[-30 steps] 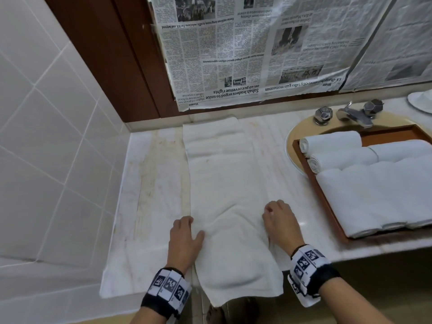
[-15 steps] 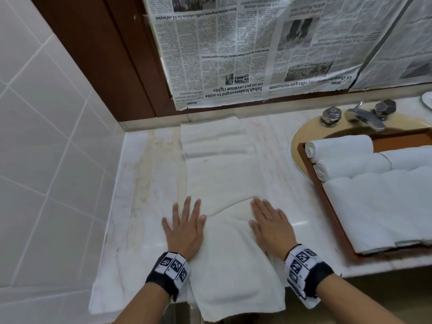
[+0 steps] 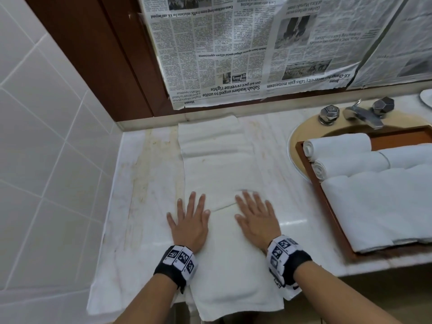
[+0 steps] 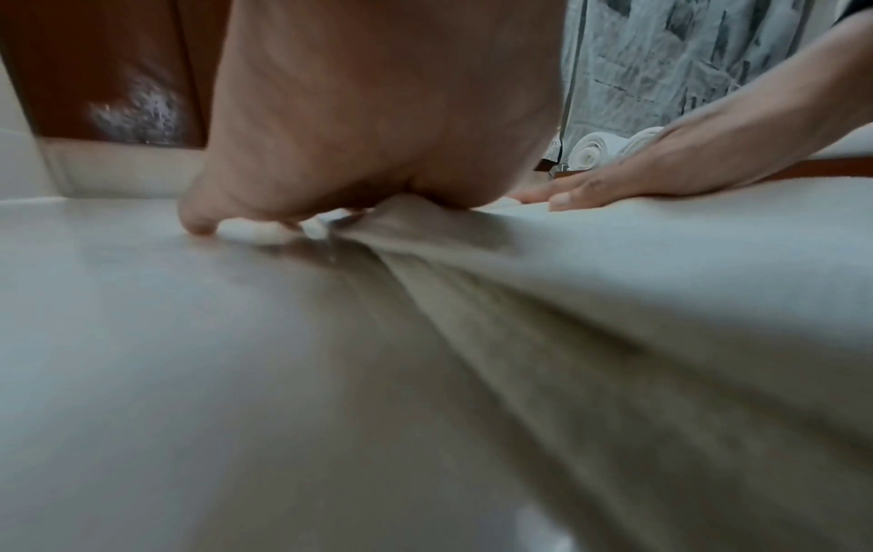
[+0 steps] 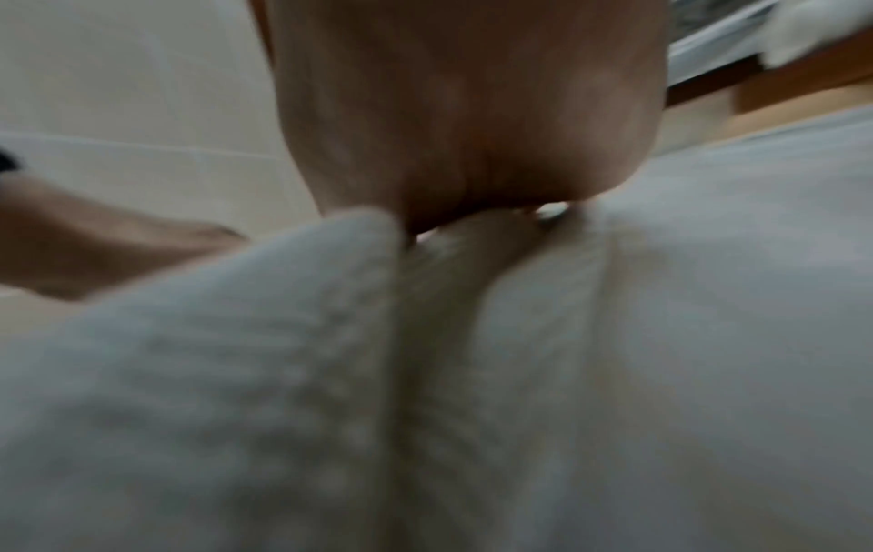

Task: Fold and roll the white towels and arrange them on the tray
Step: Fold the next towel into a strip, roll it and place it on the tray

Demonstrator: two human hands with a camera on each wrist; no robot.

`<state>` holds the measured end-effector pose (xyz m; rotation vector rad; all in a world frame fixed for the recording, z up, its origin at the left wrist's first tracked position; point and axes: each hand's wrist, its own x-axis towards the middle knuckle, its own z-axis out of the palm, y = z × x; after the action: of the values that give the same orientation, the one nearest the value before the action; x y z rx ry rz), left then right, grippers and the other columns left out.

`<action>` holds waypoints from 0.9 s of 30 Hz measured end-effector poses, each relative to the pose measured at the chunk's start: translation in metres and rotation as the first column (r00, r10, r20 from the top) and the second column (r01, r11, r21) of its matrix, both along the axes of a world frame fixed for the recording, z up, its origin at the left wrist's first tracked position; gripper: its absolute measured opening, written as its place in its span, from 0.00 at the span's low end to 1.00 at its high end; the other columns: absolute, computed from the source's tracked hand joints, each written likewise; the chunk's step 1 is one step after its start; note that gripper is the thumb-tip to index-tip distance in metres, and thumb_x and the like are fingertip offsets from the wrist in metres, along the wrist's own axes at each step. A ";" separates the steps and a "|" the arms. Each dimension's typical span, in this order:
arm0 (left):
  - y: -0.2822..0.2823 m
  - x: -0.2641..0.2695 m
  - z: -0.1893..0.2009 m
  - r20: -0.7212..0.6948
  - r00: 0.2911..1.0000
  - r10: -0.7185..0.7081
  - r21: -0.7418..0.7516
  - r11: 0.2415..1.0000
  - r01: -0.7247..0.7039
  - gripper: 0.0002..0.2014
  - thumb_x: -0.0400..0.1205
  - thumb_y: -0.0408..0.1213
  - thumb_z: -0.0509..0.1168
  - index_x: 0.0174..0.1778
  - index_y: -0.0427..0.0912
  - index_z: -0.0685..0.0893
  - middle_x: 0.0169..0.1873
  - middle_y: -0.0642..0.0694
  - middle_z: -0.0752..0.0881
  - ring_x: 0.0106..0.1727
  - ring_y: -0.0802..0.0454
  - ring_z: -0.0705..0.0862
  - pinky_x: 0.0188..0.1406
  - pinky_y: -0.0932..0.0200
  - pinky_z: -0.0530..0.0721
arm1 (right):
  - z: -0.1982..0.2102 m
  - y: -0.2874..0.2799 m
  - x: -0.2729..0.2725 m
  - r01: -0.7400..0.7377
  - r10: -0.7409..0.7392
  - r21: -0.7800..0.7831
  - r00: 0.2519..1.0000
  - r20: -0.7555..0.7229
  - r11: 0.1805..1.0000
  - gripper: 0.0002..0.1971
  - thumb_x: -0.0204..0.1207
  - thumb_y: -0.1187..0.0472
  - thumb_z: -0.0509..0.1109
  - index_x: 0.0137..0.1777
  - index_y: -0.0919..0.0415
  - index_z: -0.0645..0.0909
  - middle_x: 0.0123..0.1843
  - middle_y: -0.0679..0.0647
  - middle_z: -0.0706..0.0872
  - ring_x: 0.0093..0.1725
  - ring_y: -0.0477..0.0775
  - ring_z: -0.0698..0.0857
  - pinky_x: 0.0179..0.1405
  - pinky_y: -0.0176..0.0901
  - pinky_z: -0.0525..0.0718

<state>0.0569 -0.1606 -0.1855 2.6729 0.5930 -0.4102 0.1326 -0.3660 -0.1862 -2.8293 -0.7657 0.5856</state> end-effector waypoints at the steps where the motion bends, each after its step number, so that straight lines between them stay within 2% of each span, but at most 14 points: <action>1: 0.001 -0.002 0.001 -0.013 1.000 -0.017 0.006 1.000 0.017 0.27 0.89 0.60 0.36 0.85 0.70 0.37 0.84 0.65 0.32 0.87 0.47 0.33 0.81 0.27 0.37 | 0.003 -0.007 0.001 0.052 -0.052 -0.028 0.999 -0.005 0.998 0.31 0.86 0.38 0.36 0.86 0.42 0.34 0.85 0.41 0.29 0.86 0.51 0.31 0.83 0.57 0.34; 5: -0.007 -0.011 0.004 -0.026 0.995 -0.097 0.016 0.995 0.097 0.29 0.87 0.64 0.34 0.85 0.68 0.36 0.84 0.63 0.30 0.86 0.45 0.30 0.81 0.27 0.35 | 0.019 -0.010 -0.005 0.094 -0.094 -0.065 0.996 0.005 0.993 0.33 0.86 0.42 0.40 0.88 0.55 0.46 0.89 0.50 0.42 0.88 0.58 0.44 0.84 0.60 0.44; 9: -0.024 -0.014 0.003 -0.060 0.986 -0.157 0.051 0.986 0.160 0.40 0.74 0.69 0.23 0.85 0.64 0.33 0.83 0.61 0.27 0.86 0.44 0.28 0.81 0.28 0.35 | 0.023 0.015 -0.026 -0.138 0.130 0.072 0.986 0.107 0.988 0.31 0.82 0.42 0.48 0.80 0.56 0.71 0.83 0.52 0.69 0.84 0.58 0.64 0.80 0.67 0.63; 11: -0.028 -0.015 0.001 -0.092 0.982 -0.167 0.086 0.981 0.175 0.41 0.73 0.69 0.22 0.85 0.62 0.30 0.82 0.59 0.25 0.86 0.43 0.28 0.81 0.26 0.37 | 0.015 0.022 -0.033 -0.188 0.178 0.111 0.979 0.097 0.976 0.29 0.85 0.43 0.48 0.83 0.53 0.67 0.86 0.48 0.64 0.85 0.56 0.61 0.80 0.69 0.63; 13: -0.026 -0.018 0.002 -0.116 0.980 -0.162 0.096 0.980 0.173 0.40 0.75 0.73 0.25 0.84 0.62 0.28 0.82 0.60 0.24 0.86 0.44 0.28 0.81 0.26 0.38 | 0.010 0.018 -0.037 -0.161 0.159 0.090 0.987 0.026 0.983 0.30 0.87 0.40 0.42 0.88 0.47 0.52 0.89 0.43 0.47 0.88 0.51 0.46 0.85 0.61 0.50; 15: -0.019 -0.025 0.004 -0.128 0.982 -0.142 0.078 0.985 0.153 0.42 0.77 0.77 0.32 0.84 0.62 0.27 0.82 0.61 0.23 0.85 0.46 0.27 0.80 0.27 0.34 | 0.003 0.004 -0.037 -0.114 0.112 0.057 0.993 0.044 0.992 0.32 0.86 0.38 0.40 0.88 0.46 0.42 0.87 0.42 0.37 0.87 0.50 0.38 0.85 0.54 0.39; 16: -0.017 -0.029 0.005 -0.136 0.982 -0.134 0.072 0.987 0.145 0.44 0.77 0.78 0.35 0.83 0.61 0.27 0.81 0.61 0.23 0.85 0.47 0.26 0.79 0.27 0.32 | 0.001 -0.005 -0.038 -0.081 0.079 0.050 0.996 0.050 0.995 0.33 0.86 0.38 0.42 0.88 0.48 0.43 0.87 0.44 0.37 0.87 0.50 0.40 0.84 0.52 0.41; 18: -0.014 -0.037 0.008 -0.151 0.980 -0.132 0.081 0.986 0.145 0.45 0.77 0.79 0.36 0.83 0.60 0.27 0.81 0.60 0.23 0.85 0.47 0.26 0.79 0.27 0.30 | 0.006 -0.018 -0.039 0.001 -0.004 0.035 0.997 0.077 0.999 0.34 0.83 0.40 0.48 0.85 0.57 0.61 0.87 0.53 0.58 0.85 0.54 0.61 0.80 0.55 0.64; 19: -0.013 -0.038 0.009 -0.150 0.981 -0.126 0.074 0.988 0.138 0.43 0.79 0.77 0.36 0.84 0.59 0.28 0.82 0.60 0.24 0.85 0.47 0.27 0.79 0.28 0.30 | 0.010 -0.021 -0.038 0.023 -0.026 0.031 0.995 0.100 0.999 0.33 0.80 0.42 0.52 0.77 0.61 0.75 0.80 0.58 0.74 0.77 0.56 0.76 0.68 0.55 0.80; 20: -0.013 -0.038 0.011 -0.132 0.985 -0.108 0.050 0.992 0.115 0.41 0.81 0.74 0.36 0.85 0.59 0.31 0.83 0.60 0.26 0.85 0.47 0.28 0.80 0.28 0.30 | 0.015 -0.021 -0.037 0.039 -0.043 0.031 0.987 0.155 0.999 0.30 0.76 0.43 0.54 0.65 0.63 0.85 0.68 0.59 0.85 0.65 0.58 0.86 0.54 0.53 0.87; 22: -0.013 -0.030 0.015 -0.051 0.997 -0.050 -0.029 0.998 0.049 0.34 0.85 0.67 0.37 0.87 0.62 0.38 0.86 0.60 0.33 0.86 0.49 0.30 0.81 0.29 0.32 | 0.027 -0.011 -0.032 0.033 -0.062 0.126 0.970 0.235 0.991 0.21 0.74 0.48 0.55 0.46 0.59 0.87 0.47 0.54 0.90 0.45 0.59 0.89 0.42 0.50 0.84; 23: -0.015 -0.024 0.015 -0.013 1.000 -0.027 -0.065 0.998 0.026 0.31 0.87 0.64 0.37 0.87 0.64 0.40 0.86 0.61 0.36 0.87 0.49 0.31 0.81 0.29 0.33 | 0.032 -0.003 -0.029 0.001 -0.049 0.189 0.967 0.251 0.982 0.20 0.75 0.50 0.55 0.46 0.59 0.86 0.45 0.53 0.89 0.43 0.59 0.88 0.44 0.50 0.83; 25: -0.021 -0.012 0.013 0.030 1.000 -0.008 -0.086 0.996 0.011 0.27 0.89 0.60 0.37 0.86 0.68 0.44 0.87 0.63 0.38 0.87 0.49 0.34 0.82 0.28 0.35 | 0.032 0.012 -0.026 -0.108 0.049 0.238 0.969 0.241 0.965 0.22 0.77 0.52 0.55 0.60 0.59 0.85 0.59 0.55 0.89 0.56 0.58 0.88 0.55 0.52 0.84; 27: -0.026 -0.001 0.012 0.030 1.000 0.001 -0.077 0.997 0.001 0.26 0.90 0.58 0.37 0.86 0.69 0.45 0.86 0.64 0.38 0.87 0.47 0.34 0.81 0.27 0.36 | 0.025 0.025 -0.024 -0.194 0.162 0.213 0.974 0.160 0.957 0.26 0.80 0.50 0.52 0.74 0.57 0.78 0.75 0.54 0.80 0.73 0.58 0.79 0.68 0.55 0.78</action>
<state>0.0559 -0.1869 -0.1733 2.6007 0.5571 -0.3842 0.1085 -0.3407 -0.1611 -2.6273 -1.0502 0.2988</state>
